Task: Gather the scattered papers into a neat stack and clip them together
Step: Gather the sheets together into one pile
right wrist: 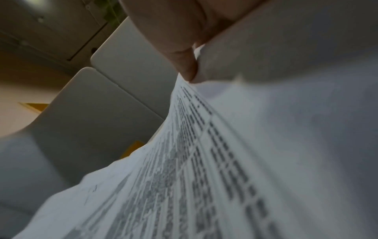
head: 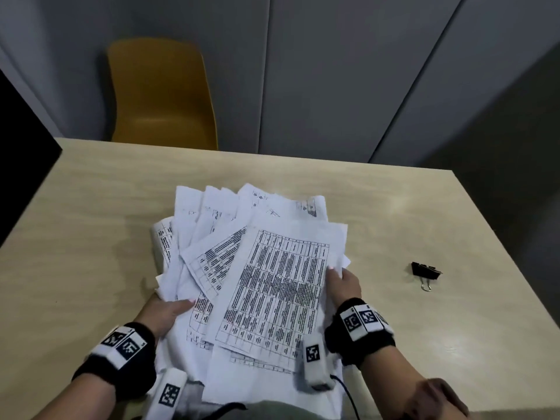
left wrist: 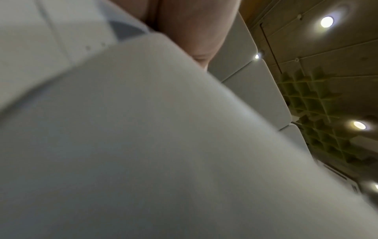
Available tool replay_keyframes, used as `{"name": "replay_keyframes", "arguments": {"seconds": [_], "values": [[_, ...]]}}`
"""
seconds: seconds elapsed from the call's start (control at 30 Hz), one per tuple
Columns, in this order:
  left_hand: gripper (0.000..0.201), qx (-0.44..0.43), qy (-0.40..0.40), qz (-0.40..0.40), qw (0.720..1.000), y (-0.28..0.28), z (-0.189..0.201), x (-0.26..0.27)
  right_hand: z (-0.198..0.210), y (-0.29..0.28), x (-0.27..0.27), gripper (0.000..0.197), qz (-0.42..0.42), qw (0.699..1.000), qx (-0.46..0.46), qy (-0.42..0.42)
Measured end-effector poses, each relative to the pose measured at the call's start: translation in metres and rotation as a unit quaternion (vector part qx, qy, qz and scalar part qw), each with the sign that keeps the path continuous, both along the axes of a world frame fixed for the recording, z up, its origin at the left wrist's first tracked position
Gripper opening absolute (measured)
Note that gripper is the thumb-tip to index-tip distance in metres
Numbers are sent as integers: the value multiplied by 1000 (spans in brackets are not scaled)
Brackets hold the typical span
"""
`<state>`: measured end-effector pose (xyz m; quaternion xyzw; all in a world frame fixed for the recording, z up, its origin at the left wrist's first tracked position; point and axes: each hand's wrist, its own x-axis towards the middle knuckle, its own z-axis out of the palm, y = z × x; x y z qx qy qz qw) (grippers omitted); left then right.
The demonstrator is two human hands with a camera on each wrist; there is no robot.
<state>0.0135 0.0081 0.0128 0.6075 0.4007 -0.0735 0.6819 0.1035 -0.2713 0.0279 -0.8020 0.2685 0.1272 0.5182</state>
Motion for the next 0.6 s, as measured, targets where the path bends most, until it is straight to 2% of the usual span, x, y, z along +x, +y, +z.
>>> {"name": "replay_keyframes", "arguments": {"seconds": [0.1, 0.23, 0.33, 0.4, 0.43, 0.47, 0.53, 0.6], "values": [[31, -22, 17, -17, 999, -2, -1, 2, -9, 9, -1, 44, 33, 999, -23, 6], [29, -37, 21, -35, 998, -3, 1, 3, 0, 22, -4, 55, 136, 980, -141, 45], [36, -102, 16, -49, 993, 1, 0, 5, 4, 19, -10, 49, 118, 974, -187, 45], [52, -107, 10, -67, 992, 0, -2, 5, 2, 12, -13, 47, 105, 978, -180, 34], [56, -80, 8, -69, 994, -2, -4, 7, 2, 11, -13, 48, 120, 978, -169, 22], [55, -49, 11, -65, 997, -5, -3, 8, 2, 10, -12, 52, 135, 978, -160, 12], [39, -13, 4, -37, 999, -13, 1, 11, -1, 7, -11, 66, 126, 984, -125, -12], [29, -8, 0, -26, 1000, -15, 3, 12, -3, 0, -11, 85, 45, 996, -65, -39]]}}
